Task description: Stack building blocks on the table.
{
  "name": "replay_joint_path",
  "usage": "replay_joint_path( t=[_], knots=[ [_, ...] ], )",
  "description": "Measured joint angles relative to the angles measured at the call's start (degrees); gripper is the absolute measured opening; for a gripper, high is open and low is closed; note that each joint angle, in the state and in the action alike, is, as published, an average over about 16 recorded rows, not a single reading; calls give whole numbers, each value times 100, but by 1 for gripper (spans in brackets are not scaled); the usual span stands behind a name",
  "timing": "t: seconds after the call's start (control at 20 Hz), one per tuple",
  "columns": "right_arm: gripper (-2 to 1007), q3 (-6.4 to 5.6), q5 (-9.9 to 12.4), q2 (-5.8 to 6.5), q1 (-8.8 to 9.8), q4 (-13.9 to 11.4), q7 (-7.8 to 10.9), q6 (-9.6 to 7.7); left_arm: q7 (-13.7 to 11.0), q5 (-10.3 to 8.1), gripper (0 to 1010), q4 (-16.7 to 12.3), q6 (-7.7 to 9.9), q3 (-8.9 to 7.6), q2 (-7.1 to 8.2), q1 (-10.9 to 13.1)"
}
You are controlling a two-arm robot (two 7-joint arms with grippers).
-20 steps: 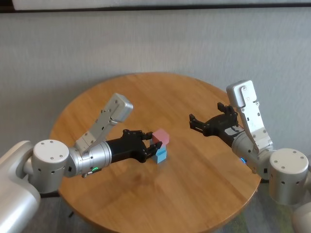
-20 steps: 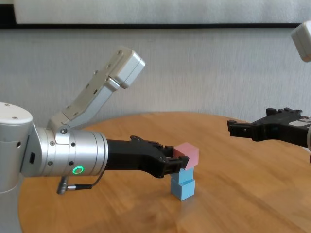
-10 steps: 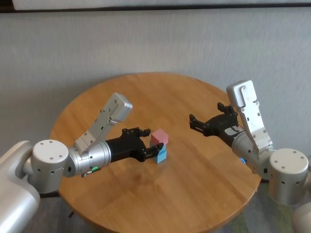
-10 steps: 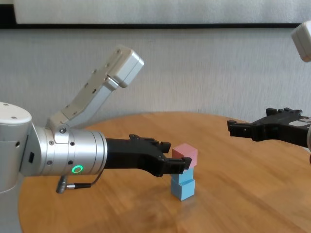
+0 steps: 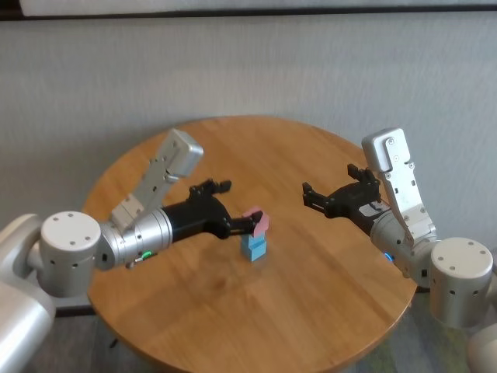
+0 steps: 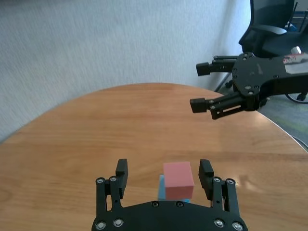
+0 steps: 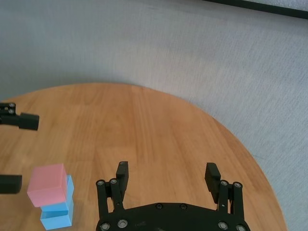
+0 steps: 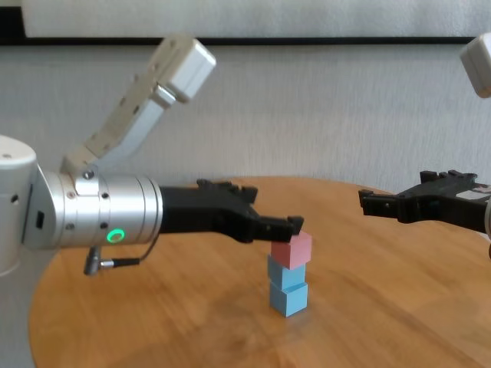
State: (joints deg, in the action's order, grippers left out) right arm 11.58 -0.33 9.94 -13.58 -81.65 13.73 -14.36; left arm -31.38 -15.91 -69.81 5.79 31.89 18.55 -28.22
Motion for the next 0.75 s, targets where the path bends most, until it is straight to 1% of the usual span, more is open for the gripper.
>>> replay_joint_path(
  t=[0.3,0.4,0.75],
  knots=[
    [1005,0,0,0,0,0,0,0,167,-79,982,-225,-113,-239,110,89],
    [1005,0,0,0,0,0,0,0,214,-102,994,-271,-158,-309,143,118],
    [1005,0,0,0,0,0,0,0,319,-134,1001,-334,-268,-461,221,180]
  ],
)
